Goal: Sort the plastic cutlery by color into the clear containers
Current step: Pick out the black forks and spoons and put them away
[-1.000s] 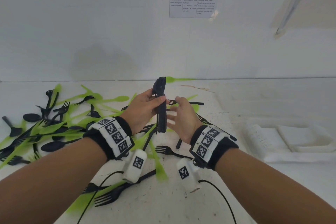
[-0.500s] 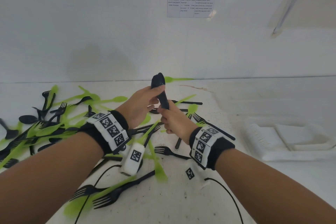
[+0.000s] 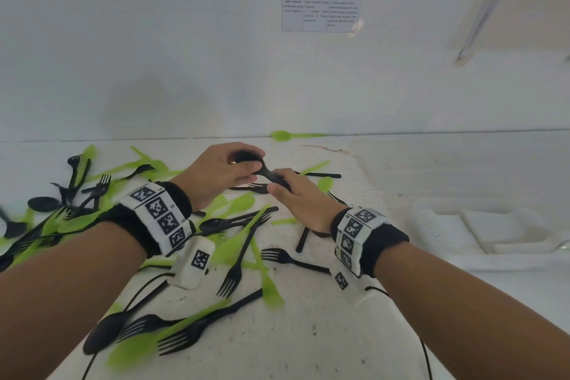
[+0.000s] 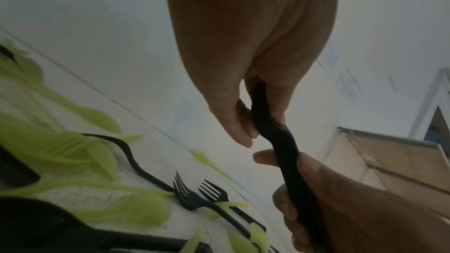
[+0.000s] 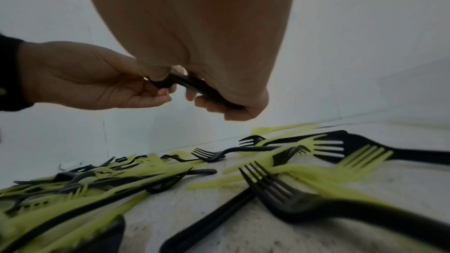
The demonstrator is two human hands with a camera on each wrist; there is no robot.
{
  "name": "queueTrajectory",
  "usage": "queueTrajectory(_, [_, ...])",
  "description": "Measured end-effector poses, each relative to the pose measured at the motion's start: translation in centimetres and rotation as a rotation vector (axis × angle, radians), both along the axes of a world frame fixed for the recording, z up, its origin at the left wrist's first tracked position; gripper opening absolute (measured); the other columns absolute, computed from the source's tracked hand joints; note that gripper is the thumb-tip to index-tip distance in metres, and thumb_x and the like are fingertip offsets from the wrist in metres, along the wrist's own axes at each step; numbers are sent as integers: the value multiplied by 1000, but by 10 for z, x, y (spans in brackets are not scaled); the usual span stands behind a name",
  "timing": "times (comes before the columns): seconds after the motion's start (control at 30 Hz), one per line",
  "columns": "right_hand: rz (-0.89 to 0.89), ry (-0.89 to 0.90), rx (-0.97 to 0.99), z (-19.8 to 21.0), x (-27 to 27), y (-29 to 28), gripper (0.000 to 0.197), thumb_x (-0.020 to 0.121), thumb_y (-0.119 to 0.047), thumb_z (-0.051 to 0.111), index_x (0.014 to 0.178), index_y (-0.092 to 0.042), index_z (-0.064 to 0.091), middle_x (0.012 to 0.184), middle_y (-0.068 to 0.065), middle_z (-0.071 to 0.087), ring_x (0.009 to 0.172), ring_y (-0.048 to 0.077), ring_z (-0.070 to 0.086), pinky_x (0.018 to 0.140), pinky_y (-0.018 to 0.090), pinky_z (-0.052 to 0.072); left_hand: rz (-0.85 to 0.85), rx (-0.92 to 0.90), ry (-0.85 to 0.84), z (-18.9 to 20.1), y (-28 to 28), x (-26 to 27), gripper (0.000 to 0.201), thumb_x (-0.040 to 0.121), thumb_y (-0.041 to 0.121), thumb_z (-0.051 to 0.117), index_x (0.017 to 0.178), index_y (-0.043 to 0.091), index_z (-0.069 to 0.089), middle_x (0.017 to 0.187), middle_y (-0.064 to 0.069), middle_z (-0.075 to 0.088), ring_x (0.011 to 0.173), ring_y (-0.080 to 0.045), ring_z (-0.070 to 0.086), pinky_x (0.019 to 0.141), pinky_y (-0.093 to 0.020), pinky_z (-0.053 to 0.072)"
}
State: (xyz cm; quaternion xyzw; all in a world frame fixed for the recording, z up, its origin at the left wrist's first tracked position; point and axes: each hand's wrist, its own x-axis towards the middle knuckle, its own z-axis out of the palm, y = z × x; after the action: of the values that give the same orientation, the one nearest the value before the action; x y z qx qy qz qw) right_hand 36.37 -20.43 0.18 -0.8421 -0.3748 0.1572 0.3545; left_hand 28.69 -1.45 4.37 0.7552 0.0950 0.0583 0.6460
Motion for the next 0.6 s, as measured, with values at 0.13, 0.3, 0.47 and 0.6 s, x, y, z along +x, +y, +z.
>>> queueTrajectory(0.13, [-4,-201,-37,-3,8,3,37,104,-49,38,137,-33,48,96,0,56,94,24,51,83,44,45,-43,47,-45,1,8,-6,27,96,-2,64,121,8,69,116,-14,73,110,-27,71,97,-34,57])
queueTrajectory(0.3, [33,-308,-110,14,8,-6,39,107,-48,34,143,-39,46,98,-2,57,94,19,54,85,39,45,5,98,-106,0,13,-10,20,92,5,72,112,6,72,108,-12,75,104,-28,72,91,-35,60])
queueTrajectory(0.47, [49,-213,-177,24,2,-11,46,110,-40,33,155,-34,38,102,3,56,99,20,53,88,32,39,-54,236,-106,-2,15,-9,22,94,3,70,113,14,73,105,-1,77,97,-19,74,86,-25,58])
queueTrajectory(0.6, [30,-211,-121,31,1,-12,30,107,-35,46,131,-29,62,96,6,65,90,23,59,85,39,46,-61,339,-122,-1,15,-8,23,93,5,71,110,19,73,99,5,78,83,-7,71,77,-16,52])
